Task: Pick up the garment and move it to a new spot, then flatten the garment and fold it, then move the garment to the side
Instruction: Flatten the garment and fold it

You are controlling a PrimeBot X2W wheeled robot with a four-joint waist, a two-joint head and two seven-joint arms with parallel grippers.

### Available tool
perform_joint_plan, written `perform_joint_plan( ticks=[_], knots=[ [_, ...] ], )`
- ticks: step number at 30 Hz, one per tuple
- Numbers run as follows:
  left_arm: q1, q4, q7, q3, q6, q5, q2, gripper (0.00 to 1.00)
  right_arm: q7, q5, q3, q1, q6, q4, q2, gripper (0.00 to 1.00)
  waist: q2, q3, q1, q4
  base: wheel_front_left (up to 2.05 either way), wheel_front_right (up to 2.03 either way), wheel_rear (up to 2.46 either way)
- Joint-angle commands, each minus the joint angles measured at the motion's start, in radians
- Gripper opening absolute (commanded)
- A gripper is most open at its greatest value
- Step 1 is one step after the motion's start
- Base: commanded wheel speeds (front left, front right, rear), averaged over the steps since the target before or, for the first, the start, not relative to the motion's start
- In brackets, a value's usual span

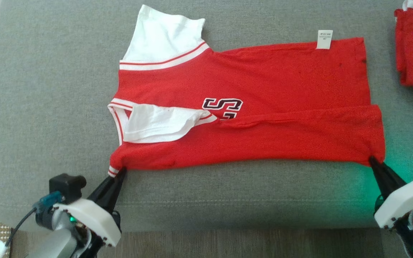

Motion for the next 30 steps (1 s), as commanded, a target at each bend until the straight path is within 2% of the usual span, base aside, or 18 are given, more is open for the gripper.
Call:
perform_joint_plan(
  ticks=[1, 8, 11, 12, 13, 14, 15, 16, 20, 27, 30],
  knots=[
    [0.004, -0.019, -0.001, 0.039, -0.003, 0.007, 0.053, 0.00, 0.023, -0.008, -0.004, 0.023, -0.001, -0.052, -0.010, 0.00, -0.0001, -0.003, 0.0000, 0.000, 0.00, 0.00, 0.00],
    [0.011, -0.030, 0.086, -0.006, -0.024, 0.006, 0.078, 0.00, 0.127, -0.021, -0.017, 0.073, -0.001, -0.145, 0.016, 0.00, -0.0001, -0.005, 0.0000, -0.005, 0.00, 0.00, 0.00],
    [0.011, -0.027, 0.106, -0.006, -0.015, -0.003, 0.081, 0.00, 0.144, -0.025, -0.025, 0.081, -0.001, -0.164, 0.025, 0.00, -0.0001, -0.007, 0.0000, -0.007, 0.00, 0.00, 0.00],
    [0.011, -0.024, 0.111, -0.005, -0.010, -0.006, 0.081, 0.00, 0.149, -0.026, -0.026, 0.083, -0.001, -0.168, 0.028, 0.16, -0.0001, -0.007, 0.0000, -0.008, 0.00, 0.00, 0.00],
    [0.012, -0.021, 0.116, -0.002, -0.005, -0.011, 0.079, 0.00, 0.155, -0.027, -0.029, 0.085, -0.001, -0.172, 0.031, 0.59, -0.0001, -0.007, 0.0000, -0.009, 0.00, 0.00, 0.00],
    [0.013, -0.020, 0.122, -0.001, -0.003, -0.018, 0.078, 0.25, 0.160, -0.028, -0.035, 0.087, -0.001, -0.176, 0.033, 1.00, -0.0001, -0.008, 0.0000, -0.010, 0.00, 0.00, 0.00],
    [0.013, -0.019, 0.133, 0.000, -0.001, -0.024, 0.079, 0.86, 0.163, -0.030, -0.046, 0.089, -0.001, -0.181, 0.037, 1.00, -0.0001, -0.008, 0.0000, -0.010, 0.00, 0.00, 0.00],
    [0.015, -0.019, 0.147, 0.002, 0.005, -0.033, 0.080, 1.00, 0.164, -0.033, -0.058, 0.090, -0.001, -0.189, 0.039, 1.00, -0.0001, -0.008, 0.0000, -0.011, 0.00, 0.00, 0.00],
    [0.014, -0.035, 0.197, 0.007, 0.028, -0.045, 0.100, 1.00, 0.167, -0.045, -0.088, 0.095, -0.001, -0.223, 0.039, 1.00, -0.0001, -0.005, 0.0000, -0.015, 0.00, 0.00, 0.00],
    [-0.117, -0.258, 0.239, 0.120, 0.116, -0.019, 0.236, 1.00, 0.143, -0.112, -0.112, 0.064, -0.001, -0.365, 0.064, 1.00, -0.0001, 0.035, 0.0000, -0.019, 0.00, 0.00, 0.00],
    [-0.239, -0.356, 0.314, 0.146, 0.120, -0.004, 0.277, 1.00, 0.129, -0.135, -0.078, 0.034, -0.001, -0.410, 0.084, 1.00, -0.0001, 0.066, 0.0000, -0.024, 0.00, 0.00, 0.00]
  ],
)
